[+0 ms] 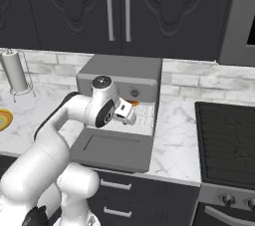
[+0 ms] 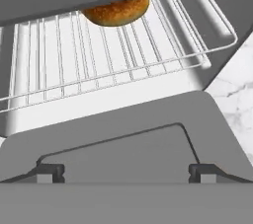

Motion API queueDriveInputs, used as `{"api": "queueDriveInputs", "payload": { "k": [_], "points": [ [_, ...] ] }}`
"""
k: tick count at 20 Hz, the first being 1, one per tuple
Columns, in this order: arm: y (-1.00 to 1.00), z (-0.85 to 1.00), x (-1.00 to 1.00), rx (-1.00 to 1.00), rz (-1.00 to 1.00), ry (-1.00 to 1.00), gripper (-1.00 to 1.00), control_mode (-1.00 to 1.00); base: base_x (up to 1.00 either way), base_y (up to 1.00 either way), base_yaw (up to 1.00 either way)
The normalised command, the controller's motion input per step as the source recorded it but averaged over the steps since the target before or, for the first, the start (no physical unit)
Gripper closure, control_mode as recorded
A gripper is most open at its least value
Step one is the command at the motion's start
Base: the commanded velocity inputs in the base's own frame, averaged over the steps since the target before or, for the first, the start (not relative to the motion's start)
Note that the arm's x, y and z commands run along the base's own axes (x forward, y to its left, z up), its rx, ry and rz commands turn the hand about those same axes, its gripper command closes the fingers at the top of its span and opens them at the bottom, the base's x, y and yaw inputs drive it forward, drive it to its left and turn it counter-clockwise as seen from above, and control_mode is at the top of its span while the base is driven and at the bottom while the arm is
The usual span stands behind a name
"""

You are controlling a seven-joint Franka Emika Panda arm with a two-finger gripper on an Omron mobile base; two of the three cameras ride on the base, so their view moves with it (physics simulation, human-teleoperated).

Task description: Pick up the bagel from the plate, place it on the toaster oven rack, close the door, and set the timer.

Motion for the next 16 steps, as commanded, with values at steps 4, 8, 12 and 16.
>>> {"api": "queueDriveInputs", "payload": {
  "k": [4, 8, 12, 16],
  "points": [
    [0.03, 0.39, -1.0, -0.02, 0.09, -0.02, -1.0, -1.0, 0.0, 0.0, 0.0],
    [0.41, 0.01, -0.99, -0.18, 0.19, 0.03, -1.0, -1.0, 0.0, 0.0, 0.0],
    [0.74, 0.0, -0.78, -0.31, 0.21, 0.12, -1.0, -1.0, 0.0, 0.0, 0.0],
    [0.84, 0.0, -0.51, -0.3, 0.21, 0.16, -1.0, -1.0, 0.0, 0.0, 0.0]
  ]
}}
